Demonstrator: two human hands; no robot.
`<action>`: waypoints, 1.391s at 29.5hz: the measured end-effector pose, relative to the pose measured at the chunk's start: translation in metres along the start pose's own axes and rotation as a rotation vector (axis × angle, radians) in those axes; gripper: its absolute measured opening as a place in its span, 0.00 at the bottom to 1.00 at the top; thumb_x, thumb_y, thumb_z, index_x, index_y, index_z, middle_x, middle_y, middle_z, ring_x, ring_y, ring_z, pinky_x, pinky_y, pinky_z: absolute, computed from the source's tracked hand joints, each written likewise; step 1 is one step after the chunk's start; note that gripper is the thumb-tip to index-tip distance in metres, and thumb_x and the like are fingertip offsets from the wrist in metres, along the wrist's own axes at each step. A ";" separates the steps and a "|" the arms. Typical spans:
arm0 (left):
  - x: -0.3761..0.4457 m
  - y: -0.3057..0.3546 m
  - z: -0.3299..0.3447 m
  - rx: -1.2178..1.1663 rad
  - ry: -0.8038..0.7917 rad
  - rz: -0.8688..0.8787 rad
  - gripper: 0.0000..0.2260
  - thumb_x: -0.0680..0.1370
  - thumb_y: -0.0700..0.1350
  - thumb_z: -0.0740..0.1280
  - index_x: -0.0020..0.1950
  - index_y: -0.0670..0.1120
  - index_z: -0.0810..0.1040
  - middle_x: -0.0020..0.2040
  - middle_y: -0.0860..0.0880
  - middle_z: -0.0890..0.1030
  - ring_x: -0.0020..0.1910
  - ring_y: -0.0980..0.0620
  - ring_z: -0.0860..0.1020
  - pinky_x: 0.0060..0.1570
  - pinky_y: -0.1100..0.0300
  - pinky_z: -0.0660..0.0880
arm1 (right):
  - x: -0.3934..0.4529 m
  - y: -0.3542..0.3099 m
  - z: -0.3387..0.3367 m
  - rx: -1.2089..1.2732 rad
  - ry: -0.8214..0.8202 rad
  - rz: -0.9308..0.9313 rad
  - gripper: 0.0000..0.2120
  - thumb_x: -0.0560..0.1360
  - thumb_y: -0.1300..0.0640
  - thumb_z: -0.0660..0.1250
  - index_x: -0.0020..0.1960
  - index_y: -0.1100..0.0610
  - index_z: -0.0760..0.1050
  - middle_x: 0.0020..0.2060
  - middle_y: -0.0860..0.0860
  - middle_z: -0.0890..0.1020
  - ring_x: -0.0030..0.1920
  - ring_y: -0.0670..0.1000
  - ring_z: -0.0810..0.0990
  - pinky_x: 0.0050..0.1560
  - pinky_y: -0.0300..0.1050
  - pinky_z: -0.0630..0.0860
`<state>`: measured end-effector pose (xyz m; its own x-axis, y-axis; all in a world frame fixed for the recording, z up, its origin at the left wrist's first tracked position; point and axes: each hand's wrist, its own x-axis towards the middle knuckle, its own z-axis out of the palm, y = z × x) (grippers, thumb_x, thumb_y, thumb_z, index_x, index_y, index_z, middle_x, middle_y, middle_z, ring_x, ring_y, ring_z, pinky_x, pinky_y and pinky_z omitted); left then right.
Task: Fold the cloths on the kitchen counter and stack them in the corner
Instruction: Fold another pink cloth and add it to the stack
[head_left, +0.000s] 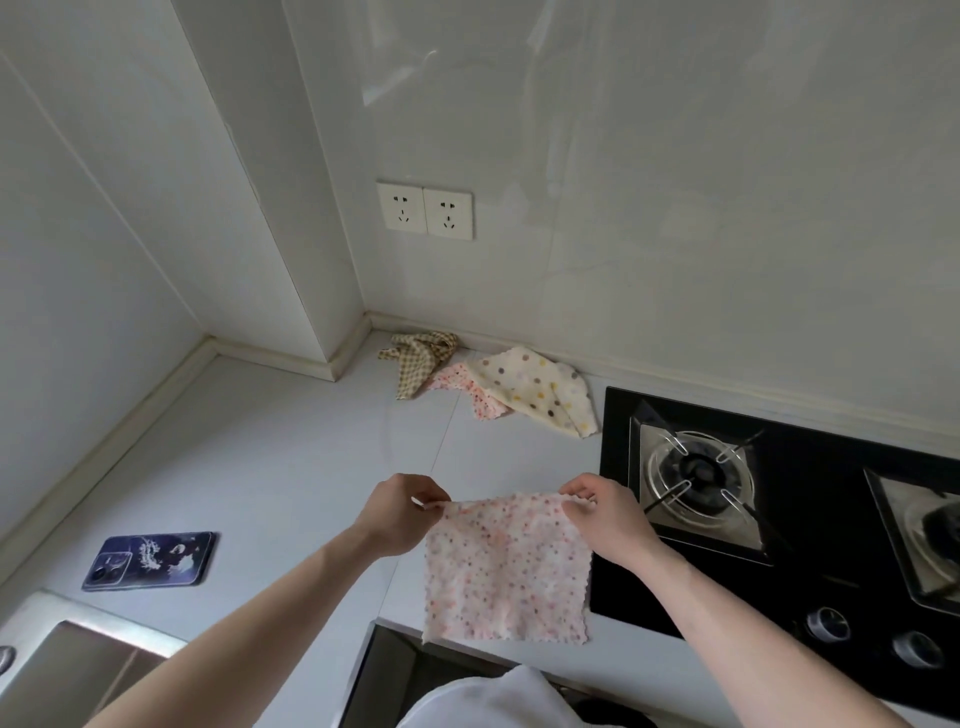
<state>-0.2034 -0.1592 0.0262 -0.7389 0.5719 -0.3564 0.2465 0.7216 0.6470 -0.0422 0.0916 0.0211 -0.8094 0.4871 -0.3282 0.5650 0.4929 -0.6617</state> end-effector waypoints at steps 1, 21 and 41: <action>0.003 -0.003 0.005 -0.016 0.011 -0.020 0.09 0.78 0.44 0.69 0.44 0.57 0.85 0.44 0.61 0.84 0.46 0.62 0.81 0.40 0.73 0.70 | 0.001 0.004 0.003 -0.019 0.000 0.001 0.03 0.81 0.53 0.67 0.52 0.47 0.79 0.45 0.40 0.78 0.50 0.44 0.78 0.41 0.30 0.68; -0.027 -0.058 0.069 0.288 -0.129 -0.018 0.18 0.78 0.41 0.65 0.66 0.54 0.82 0.67 0.58 0.81 0.67 0.55 0.77 0.70 0.63 0.70 | -0.038 0.061 0.072 -0.304 -0.177 -0.084 0.06 0.79 0.54 0.70 0.53 0.44 0.83 0.48 0.38 0.77 0.43 0.34 0.75 0.40 0.25 0.68; -0.027 -0.033 0.121 0.516 -0.460 0.179 0.33 0.76 0.45 0.66 0.80 0.60 0.63 0.82 0.57 0.55 0.79 0.48 0.57 0.77 0.48 0.62 | -0.016 0.052 0.071 -0.202 -0.167 0.256 0.36 0.81 0.52 0.67 0.82 0.53 0.52 0.78 0.54 0.60 0.73 0.54 0.72 0.64 0.44 0.74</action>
<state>-0.1152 -0.1509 -0.0669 -0.3484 0.7231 -0.5964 0.6885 0.6292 0.3607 -0.0112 0.0577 -0.0556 -0.6431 0.4967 -0.5828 0.7595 0.5109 -0.4026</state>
